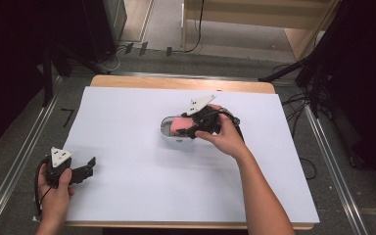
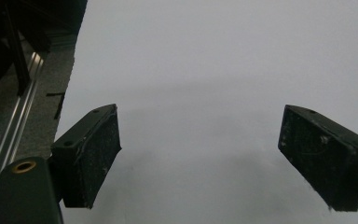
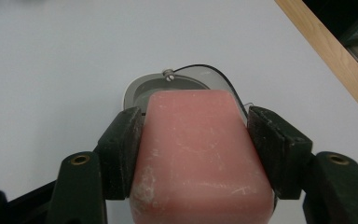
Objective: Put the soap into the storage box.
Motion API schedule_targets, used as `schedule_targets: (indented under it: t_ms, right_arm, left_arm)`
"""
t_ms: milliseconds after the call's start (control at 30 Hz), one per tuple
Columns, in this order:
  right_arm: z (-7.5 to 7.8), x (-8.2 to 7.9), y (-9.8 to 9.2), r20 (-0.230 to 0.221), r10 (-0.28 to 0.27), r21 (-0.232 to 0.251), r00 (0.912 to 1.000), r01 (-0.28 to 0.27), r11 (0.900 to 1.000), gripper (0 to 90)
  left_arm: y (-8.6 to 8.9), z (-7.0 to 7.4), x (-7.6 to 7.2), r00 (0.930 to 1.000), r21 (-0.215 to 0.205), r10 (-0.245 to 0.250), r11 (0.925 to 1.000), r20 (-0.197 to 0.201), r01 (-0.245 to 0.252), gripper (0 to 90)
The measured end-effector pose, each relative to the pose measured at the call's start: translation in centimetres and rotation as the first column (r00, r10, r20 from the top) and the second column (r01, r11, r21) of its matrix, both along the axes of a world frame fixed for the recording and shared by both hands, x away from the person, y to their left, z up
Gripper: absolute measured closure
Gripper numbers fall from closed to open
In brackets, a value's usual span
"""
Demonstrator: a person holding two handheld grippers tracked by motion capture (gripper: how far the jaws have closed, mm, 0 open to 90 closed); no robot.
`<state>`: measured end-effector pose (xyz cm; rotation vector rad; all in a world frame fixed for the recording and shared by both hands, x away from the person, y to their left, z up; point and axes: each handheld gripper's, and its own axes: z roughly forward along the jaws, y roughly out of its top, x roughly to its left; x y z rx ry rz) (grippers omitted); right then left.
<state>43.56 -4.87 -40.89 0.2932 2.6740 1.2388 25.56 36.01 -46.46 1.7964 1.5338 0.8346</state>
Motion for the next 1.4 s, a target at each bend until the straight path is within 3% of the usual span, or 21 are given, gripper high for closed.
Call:
schedule_targets:
  t_ms: [300, 467, 600, 733, 767, 933, 1033, 1133, 1267, 1300, 1333, 1400]
  right_arm:
    - [-1.0, 0.7, 0.8, -0.016, 0.016, 0.006, 0.9997, -0.016, 1.000, 38.4]
    - [-1.3, 0.9, 0.5, -0.055, -0.023, 0.040, 0.9982, 0.026, 0.999, 35.9]
    - [-0.5, 0.6, 0.1, -0.069, -0.066, 0.076, 0.9954, 0.072, 0.995, 30.0]
    - [-0.1, 0.2, -0.6, -0.080, -0.109, 0.088, 0.9908, 0.116, 0.989, 33.4]
    - [-0.1, 0.0, -1.2, -0.118, -0.117, 0.109, 0.9861, 0.130, 0.985, 40.1]
    - [-0.4, -0.9, -2.3, -0.086, -0.169, 0.108, 0.9818, 0.178, 0.978, 42.4]
    - [-0.6, -1.4, -3.3, -0.089, -0.211, 0.145, 0.9735, 0.222, 0.964, 40.0]
    - [-0.7, -1.9, -4.3, -0.129, -0.260, 0.160, 0.9569, 0.279, 0.947, 38.0]
    - [-0.8, -2.7, -5.8, -0.164, -0.355, 0.166, 0.9203, 0.381, 0.910, 27.5]
    - [-0.8, -3.0, -6.1, -0.174, -0.382, 0.159, 0.9078, 0.408, 0.899, 22.7]
    - [-0.8, -3.1, -6.3, -0.180, -0.395, 0.150, 0.9011, 0.422, 0.894, 17.2]
    - [-0.9, -3.7, -6.7, -0.159, -0.439, 0.130, 0.8843, 0.459, 0.879, 13.9]
  left_arm:
    - [0.0, 0.0, 0.0, 1.0000, -0.002, -0.003, 1.0000, 0.002, 0.003, 13.6]
    - [0.0, 0.0, 0.0, 1.0000, -0.002, -0.003, 1.0000, -0.001, 0.003, 13.6]
    - [0.0, 0.0, 0.0, 1.0000, -0.003, -0.003, 1.0000, -0.001, 0.003, 13.6]
    - [0.0, 0.0, 0.0, 1.0000, -0.001, -0.002, 1.0000, 0.003, 0.002, 13.6]
    - [0.0, 0.0, 0.0, 1.0000, 0.000, -0.002, 1.0000, 0.003, 0.002, 13.6]
    - [0.0, 0.0, 0.0, 1.0000, 0.004, -0.002, 1.0000, 0.002, 0.002, 13.6]
    - [-0.1, 0.0, 0.0, 1.0000, 0.006, 0.000, 1.0000, 0.002, 0.000, 13.6]
    - [-0.1, 0.0, 0.0, 1.0000, 0.010, 0.001, 1.0000, 0.000, -0.001, 13.7]
    - [-0.1, 0.0, 0.0, 1.0000, 0.010, 0.002, 0.9999, 0.000, -0.002, 13.6]
    - [-0.1, 0.0, 0.0, 1.0000, 0.011, 0.001, 0.9999, 0.000, -0.001, 13.6]
    - [-0.1, 0.0, 0.0, 1.0000, 0.011, 0.000, 0.9999, 0.001, 0.000, 13.6]
    - [-0.1, 0.0, 0.0, 1.0000, 0.012, 0.000, 0.9999, 0.001, 0.000, 13.6]
